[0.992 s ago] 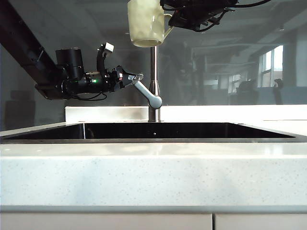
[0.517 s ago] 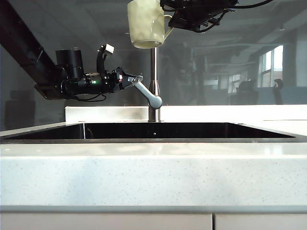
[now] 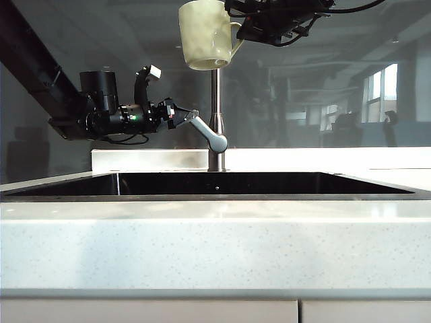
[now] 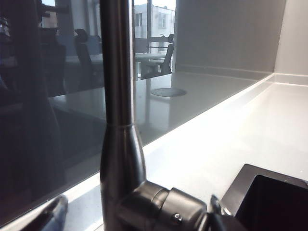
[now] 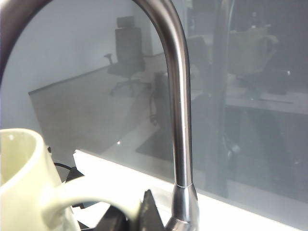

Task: Pick up the mug next to the sink, go to the faucet to get some water, pour the water into the sink, and finally put the mug back to its place.

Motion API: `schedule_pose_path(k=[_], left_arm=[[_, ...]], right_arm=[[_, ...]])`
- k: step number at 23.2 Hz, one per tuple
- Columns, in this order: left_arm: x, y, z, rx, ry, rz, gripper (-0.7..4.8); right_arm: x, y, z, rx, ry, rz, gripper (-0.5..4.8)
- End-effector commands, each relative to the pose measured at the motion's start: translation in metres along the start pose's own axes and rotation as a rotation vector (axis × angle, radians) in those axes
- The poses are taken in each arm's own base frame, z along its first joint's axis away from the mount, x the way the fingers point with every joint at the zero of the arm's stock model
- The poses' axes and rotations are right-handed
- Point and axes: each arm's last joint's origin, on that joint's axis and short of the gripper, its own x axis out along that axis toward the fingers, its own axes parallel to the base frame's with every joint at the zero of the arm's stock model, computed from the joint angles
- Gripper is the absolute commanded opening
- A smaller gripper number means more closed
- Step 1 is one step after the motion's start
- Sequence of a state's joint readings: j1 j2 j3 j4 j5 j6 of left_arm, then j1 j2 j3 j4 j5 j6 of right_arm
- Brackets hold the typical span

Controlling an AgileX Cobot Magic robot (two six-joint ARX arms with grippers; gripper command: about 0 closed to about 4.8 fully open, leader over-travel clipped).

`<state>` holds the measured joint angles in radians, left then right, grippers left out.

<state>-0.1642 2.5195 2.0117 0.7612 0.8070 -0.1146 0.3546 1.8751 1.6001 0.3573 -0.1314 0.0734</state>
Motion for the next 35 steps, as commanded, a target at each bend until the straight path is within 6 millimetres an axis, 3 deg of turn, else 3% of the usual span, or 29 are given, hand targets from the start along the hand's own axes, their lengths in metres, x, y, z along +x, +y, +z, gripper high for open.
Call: schedule_pose_path(k=[1,7,9,14,15,20,26,35], left_arm=[[-0.001,0.004,0.002,0.05,0.005,0.11,3.72],[-0.003,0.01,0.002,0.094,-0.002,0.321,3.72],[-0.005,0.012,0.003,0.092,-0.007,0.316,3.72],[-0.015,0.013,0.011,-0.036,-0.013,-0.008,3.72],[-0.023,0.015,0.017,-0.074,-0.016,-0.133,3.72],[-0.046,0.021,0.036,-0.159,-0.017,-0.352,3.71],[-0.061,0.023,0.048,-0.199,-0.016,-0.407,3.71],[-0.061,0.023,0.049,-0.2,-0.017,-0.407,3.71]], right_arm=[[-0.004,0.003,0.019,0.005,-0.108,0.008,-0.05],[-0.004,0.003,0.019,0.005,-0.108,0.009,-0.05],[-0.004,0.003,0.019,0.005,-0.108,0.008,-0.05],[-0.004,0.002,0.019,-0.031,-0.104,0.004,-0.05],[-0.005,-0.003,0.019,-0.045,-0.097,-0.008,-0.05],[-0.009,-0.023,0.018,-0.068,-0.061,-0.053,-0.05],[-0.034,-0.032,0.038,-0.588,0.115,-0.183,-0.05],[-0.046,-0.021,0.057,-0.966,0.171,-0.295,-0.05]])
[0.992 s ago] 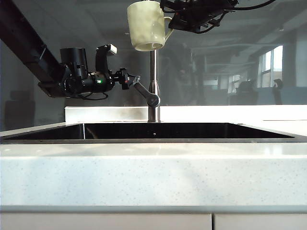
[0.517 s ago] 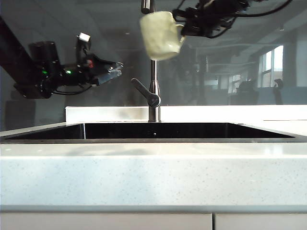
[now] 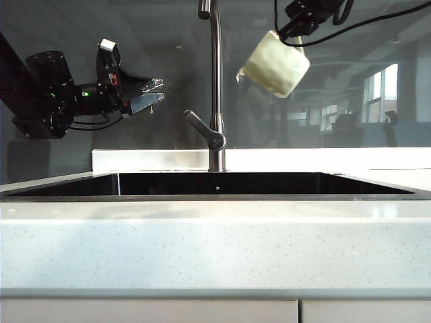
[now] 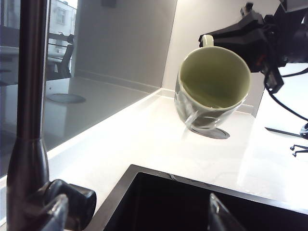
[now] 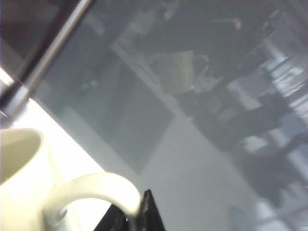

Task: Pick up the mug next to the sink, go to the faucet to get some water, pour the water into the sink, and finally put the mug back to its place.

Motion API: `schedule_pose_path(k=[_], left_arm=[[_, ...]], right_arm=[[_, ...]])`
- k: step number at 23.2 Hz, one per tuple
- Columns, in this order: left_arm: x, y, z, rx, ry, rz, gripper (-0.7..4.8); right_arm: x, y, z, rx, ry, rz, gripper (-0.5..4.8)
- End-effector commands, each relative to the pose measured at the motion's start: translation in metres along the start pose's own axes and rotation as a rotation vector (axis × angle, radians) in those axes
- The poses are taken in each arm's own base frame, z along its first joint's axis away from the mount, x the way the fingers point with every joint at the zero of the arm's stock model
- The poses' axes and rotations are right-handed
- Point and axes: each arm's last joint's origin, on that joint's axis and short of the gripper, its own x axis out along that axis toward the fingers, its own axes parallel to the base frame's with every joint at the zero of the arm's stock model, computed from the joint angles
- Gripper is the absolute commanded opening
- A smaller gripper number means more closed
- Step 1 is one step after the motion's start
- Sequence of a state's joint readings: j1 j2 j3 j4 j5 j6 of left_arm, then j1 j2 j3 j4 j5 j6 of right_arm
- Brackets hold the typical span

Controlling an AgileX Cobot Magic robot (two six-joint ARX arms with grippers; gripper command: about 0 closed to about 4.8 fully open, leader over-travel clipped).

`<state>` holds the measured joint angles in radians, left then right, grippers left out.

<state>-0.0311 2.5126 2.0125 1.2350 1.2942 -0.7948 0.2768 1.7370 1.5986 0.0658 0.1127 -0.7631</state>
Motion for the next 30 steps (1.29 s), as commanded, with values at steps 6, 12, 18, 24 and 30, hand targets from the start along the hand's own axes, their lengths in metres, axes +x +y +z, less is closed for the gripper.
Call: schedule_pose_path(k=[6,12,18,24,30], left_arm=[[0.001,-0.002,0.006,0.018,-0.004,-0.006,3.71],[0.001,-0.002,0.006,0.015,-0.001,-0.008,3.71],[0.002,-0.002,0.006,-0.008,-0.001,-0.009,3.71],[0.002,-0.002,0.006,-0.008,-0.001,-0.009,3.71],[0.001,-0.002,0.005,-0.019,0.007,-0.01,3.72]], right_arm=[[-0.017,0.006,0.038,-0.482,-0.05,-0.1,-0.05],[-0.02,0.015,0.047,-0.661,-0.038,-0.113,-0.05],[-0.022,0.021,0.053,-0.857,-0.02,-0.122,-0.05],[-0.026,0.029,0.064,-0.988,-0.054,-0.144,-0.05],[-0.03,0.036,0.074,-1.007,-0.099,-0.154,-0.05]])
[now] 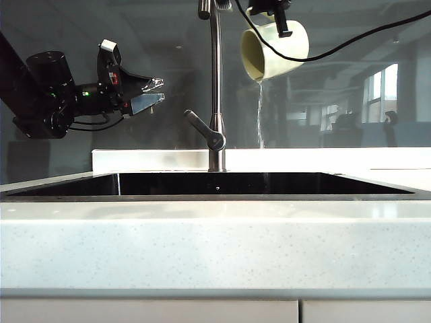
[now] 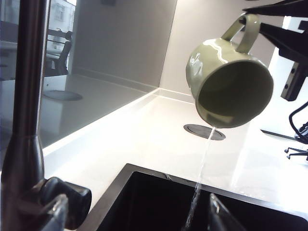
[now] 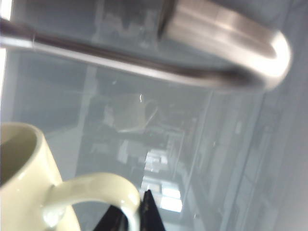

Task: Pick up the mug next to the sink, go to the faucet to get some water, pour the water into the sink, and finally put the mug back to its place.

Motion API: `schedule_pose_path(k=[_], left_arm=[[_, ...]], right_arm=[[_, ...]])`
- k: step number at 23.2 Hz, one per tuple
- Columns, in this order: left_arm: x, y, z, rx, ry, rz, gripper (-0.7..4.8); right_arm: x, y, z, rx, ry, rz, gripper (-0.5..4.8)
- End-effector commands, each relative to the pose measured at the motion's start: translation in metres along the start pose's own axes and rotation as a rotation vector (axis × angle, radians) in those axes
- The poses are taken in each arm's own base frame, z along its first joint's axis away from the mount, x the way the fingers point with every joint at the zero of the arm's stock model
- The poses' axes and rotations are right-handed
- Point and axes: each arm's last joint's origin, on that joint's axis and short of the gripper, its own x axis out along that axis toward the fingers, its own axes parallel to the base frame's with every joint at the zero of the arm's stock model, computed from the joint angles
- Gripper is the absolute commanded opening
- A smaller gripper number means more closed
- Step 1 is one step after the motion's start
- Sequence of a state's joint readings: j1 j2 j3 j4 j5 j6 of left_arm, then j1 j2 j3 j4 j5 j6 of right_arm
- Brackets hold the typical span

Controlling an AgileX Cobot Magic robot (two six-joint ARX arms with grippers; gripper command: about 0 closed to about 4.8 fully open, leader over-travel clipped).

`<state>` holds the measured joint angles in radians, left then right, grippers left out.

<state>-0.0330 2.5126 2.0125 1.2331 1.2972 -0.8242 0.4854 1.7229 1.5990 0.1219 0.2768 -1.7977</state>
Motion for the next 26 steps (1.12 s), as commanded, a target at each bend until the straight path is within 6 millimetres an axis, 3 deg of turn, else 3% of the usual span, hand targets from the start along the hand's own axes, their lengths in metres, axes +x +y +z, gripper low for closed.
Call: schedule_pose_path(k=[1,4,6,9,14,19,26], left_arm=[[0.0,-0.001,0.005,0.009,0.005,-0.006,3.72],[0.0,-0.001,0.005,0.009,0.004,-0.005,3.72],[0.0,-0.001,0.005,0.009,0.004,-0.005,3.72],[0.0,-0.001,0.005,0.009,0.002,-0.003,3.72],[0.0,-0.001,0.005,0.009,0.002,-0.004,3.72],[0.0,-0.001,0.005,0.008,0.003,-0.004,3.72],[0.0,-0.001,0.005,0.009,0.002,-0.004,3.72]], right_arm=[[-0.008,-0.019,-0.002,0.019,0.023,-0.095,-0.05],[-0.009,-0.019,-0.001,0.058,0.064,-0.086,-0.05],[-0.011,-0.021,-0.003,0.275,0.085,-0.094,-0.05],[-0.02,-0.027,-0.014,0.732,0.115,-0.096,-0.05],[-0.039,-0.023,-0.04,1.127,0.142,-0.068,-0.05],[-0.074,0.01,-0.083,1.465,0.162,-0.066,-0.05],[-0.117,0.07,-0.117,1.596,0.239,-0.145,-0.05]])
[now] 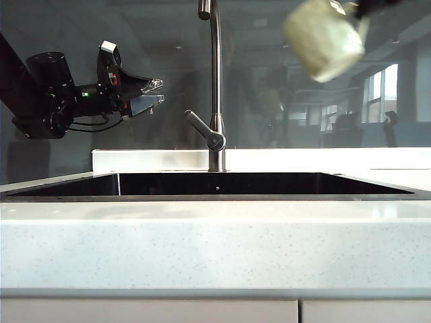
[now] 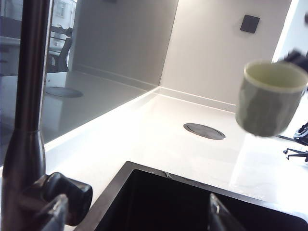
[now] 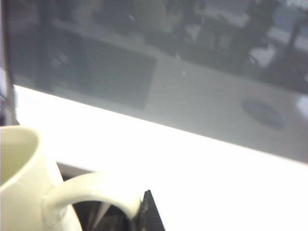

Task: Pick up the mug next to the sink, go to the faucet to get some water, pour the water into the sink, and finally put the mug back to its place.

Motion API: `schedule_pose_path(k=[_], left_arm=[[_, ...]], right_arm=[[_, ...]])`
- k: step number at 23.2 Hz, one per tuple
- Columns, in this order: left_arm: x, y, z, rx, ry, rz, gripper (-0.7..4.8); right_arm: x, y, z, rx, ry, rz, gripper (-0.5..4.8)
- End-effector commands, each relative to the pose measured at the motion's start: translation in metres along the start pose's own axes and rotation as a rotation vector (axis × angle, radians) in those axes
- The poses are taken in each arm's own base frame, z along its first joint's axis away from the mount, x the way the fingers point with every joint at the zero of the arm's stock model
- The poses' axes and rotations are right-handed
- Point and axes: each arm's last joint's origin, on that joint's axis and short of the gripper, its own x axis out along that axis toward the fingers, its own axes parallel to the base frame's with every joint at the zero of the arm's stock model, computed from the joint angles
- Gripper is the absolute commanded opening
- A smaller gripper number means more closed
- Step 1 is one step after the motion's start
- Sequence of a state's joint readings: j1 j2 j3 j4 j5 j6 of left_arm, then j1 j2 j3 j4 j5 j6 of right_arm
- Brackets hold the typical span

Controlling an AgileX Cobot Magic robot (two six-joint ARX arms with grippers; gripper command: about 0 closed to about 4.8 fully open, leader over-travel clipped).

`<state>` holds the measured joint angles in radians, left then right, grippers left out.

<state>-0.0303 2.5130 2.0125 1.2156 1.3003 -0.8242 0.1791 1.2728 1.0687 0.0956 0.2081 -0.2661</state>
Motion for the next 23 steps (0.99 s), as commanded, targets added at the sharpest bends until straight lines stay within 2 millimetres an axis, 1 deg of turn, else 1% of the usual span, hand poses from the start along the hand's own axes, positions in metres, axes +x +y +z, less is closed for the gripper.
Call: schedule_pose_path(k=[1,3,5,8,10,12,15,17,19,23], left_arm=[[0.001,-0.003,0.006,0.026,-0.003,-0.008,3.72],[0.001,-0.003,0.006,0.026,-0.003,-0.008,3.72],[0.001,-0.003,0.006,0.025,-0.002,-0.008,3.72],[0.001,-0.003,0.006,0.026,-0.003,-0.008,3.72],[0.001,-0.003,0.006,0.025,-0.002,-0.008,3.72],[0.001,-0.003,0.006,0.025,-0.002,-0.008,3.72],[0.002,-0.003,0.006,0.025,-0.003,-0.007,3.72],[0.002,-0.003,0.006,0.025,-0.003,-0.008,3.72],[0.002,-0.003,0.006,0.025,-0.002,-0.009,3.72],[0.002,-0.003,0.006,0.025,-0.002,-0.008,3.72]], right_arm=[[-0.014,-0.018,-0.016,0.117,-0.096,-0.045,-0.05],[-0.022,-0.036,-0.053,0.221,-0.111,-0.088,-0.05],[-0.023,-0.045,-0.073,0.272,-0.114,-0.102,-0.05],[-0.025,-0.055,-0.099,0.292,-0.12,-0.12,-0.05],[-0.028,-0.064,-0.127,0.286,-0.151,-0.139,-0.05],[-0.027,-0.067,-0.145,0.304,-0.151,-0.128,-0.05],[-0.02,-0.068,-0.16,0.343,-0.128,-0.131,-0.05],[-0.009,-0.066,-0.171,0.342,-0.13,-0.085,-0.05],[-0.003,-0.063,-0.177,0.34,-0.142,-0.06,-0.05],[0.008,-0.06,-0.191,0.393,-0.172,-0.051,-0.05]])
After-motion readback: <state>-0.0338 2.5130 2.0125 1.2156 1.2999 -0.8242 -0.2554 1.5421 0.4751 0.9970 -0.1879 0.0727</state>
